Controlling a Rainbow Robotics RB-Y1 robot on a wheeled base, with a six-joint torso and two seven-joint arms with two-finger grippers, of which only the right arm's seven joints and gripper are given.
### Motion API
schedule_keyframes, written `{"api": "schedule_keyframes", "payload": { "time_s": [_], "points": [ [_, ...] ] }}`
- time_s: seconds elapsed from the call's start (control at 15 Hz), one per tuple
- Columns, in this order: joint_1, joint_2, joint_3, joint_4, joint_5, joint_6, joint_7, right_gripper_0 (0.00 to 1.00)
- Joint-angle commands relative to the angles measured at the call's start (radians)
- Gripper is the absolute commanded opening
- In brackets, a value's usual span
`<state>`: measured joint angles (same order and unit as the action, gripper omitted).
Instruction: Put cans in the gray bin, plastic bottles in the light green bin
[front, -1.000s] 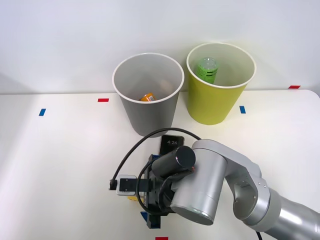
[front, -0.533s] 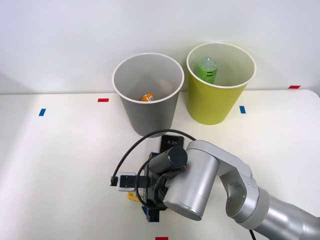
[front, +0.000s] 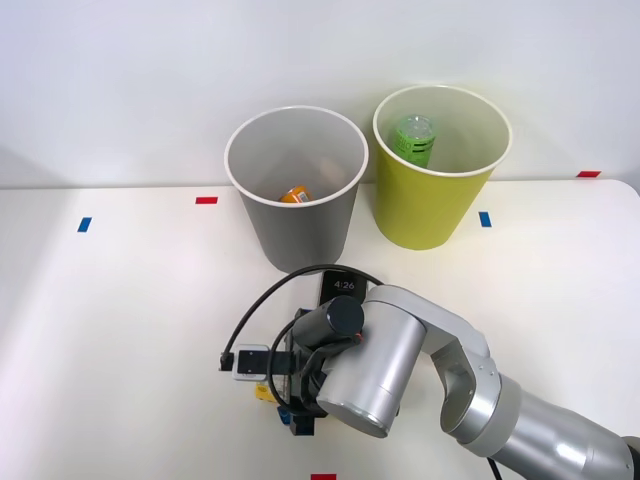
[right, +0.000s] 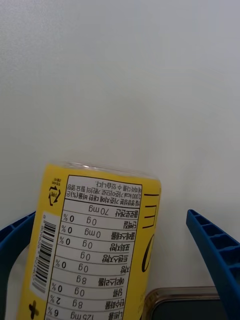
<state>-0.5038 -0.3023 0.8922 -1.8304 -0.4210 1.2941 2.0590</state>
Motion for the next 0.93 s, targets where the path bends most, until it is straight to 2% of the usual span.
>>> {"api": "schedule_keyframes", "payload": {
  "time_s": [0.07,0.47,0.73,0.93],
  "points": [
    [0.001,0.000,-0.001,-0.001,-0.001,-0.015,-0.007,0.00],
    [0.001,0.000,-0.004,-0.015,-0.012,-0.085,-0.011,0.00],
    [0.002,-0.024,-0.026,-0.081,-0.024,-0.085,-0.030,0.00],
    [0.002,-0.032,-0.111,-0.181,-0.113,0.047,-0.062,0.00]
  ]
}}
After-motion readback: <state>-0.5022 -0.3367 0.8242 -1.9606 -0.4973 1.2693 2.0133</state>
